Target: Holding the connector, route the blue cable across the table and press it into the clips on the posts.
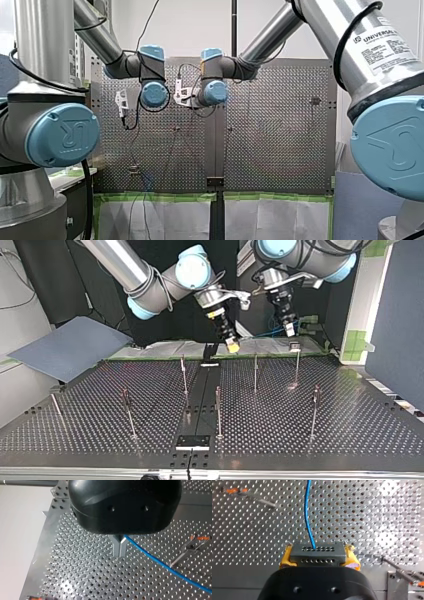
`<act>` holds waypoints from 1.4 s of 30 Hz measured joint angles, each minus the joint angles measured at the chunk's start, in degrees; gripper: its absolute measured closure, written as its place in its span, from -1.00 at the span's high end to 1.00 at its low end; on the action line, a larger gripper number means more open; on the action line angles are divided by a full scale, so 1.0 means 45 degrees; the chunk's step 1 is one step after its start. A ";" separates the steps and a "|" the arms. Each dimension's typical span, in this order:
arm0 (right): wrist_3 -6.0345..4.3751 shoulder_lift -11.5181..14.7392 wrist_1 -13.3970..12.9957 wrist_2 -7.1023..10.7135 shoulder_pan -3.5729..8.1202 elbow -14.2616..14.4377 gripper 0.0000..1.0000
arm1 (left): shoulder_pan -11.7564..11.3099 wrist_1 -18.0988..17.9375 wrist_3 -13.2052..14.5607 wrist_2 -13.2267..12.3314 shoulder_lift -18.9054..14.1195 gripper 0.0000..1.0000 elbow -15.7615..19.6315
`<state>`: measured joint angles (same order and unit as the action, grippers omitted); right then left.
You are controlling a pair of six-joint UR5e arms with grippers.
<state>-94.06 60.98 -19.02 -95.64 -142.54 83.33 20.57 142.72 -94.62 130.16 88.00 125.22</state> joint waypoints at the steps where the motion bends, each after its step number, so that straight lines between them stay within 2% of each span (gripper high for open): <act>1: -0.0021 -0.0001 0.0117 0.0035 -0.0010 -0.0114 -1.00 | -0.0058 0.0050 0.0008 -0.0006 -0.0005 -1.00 -0.0047; 13: -0.0216 -0.0005 0.1413 0.0156 0.0008 -0.1413 -1.00 | -0.1181 0.0961 -0.0256 -0.0857 -0.0439 -1.00 -0.0513; 23: -0.0474 -0.0027 0.2489 0.0389 -0.0101 -0.2515 -1.00 | -0.1837 0.1641 -0.0996 -0.1829 -0.0616 -1.00 -0.0820; 28: -0.0503 -0.0043 0.2759 0.0436 -0.0218 -0.3002 -1.00 | -0.2339 0.1900 -0.1478 -0.2367 -0.0682 -1.00 -0.0850; 32: -0.0507 -0.0057 0.3001 0.0424 -0.0332 -0.3556 -1.00 | -0.2831 0.1950 -0.1841 -0.2865 -0.1013 -1.00 -0.0881; 36: -0.0508 -0.0076 0.3241 0.0399 -0.0390 -0.4037 -1.00 | -0.3268 0.2084 -0.1967 -0.3301 -0.1257 -1.00 -0.1093; 42: -0.0508 -0.0173 0.3320 0.0350 -0.0471 -0.4685 -1.00 | -0.3650 0.2386 -0.1929 -0.3989 -0.1024 -1.00 -0.1469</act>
<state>-96.35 60.20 -4.08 -94.06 -144.65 62.25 4.15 153.46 -103.30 112.21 83.40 118.60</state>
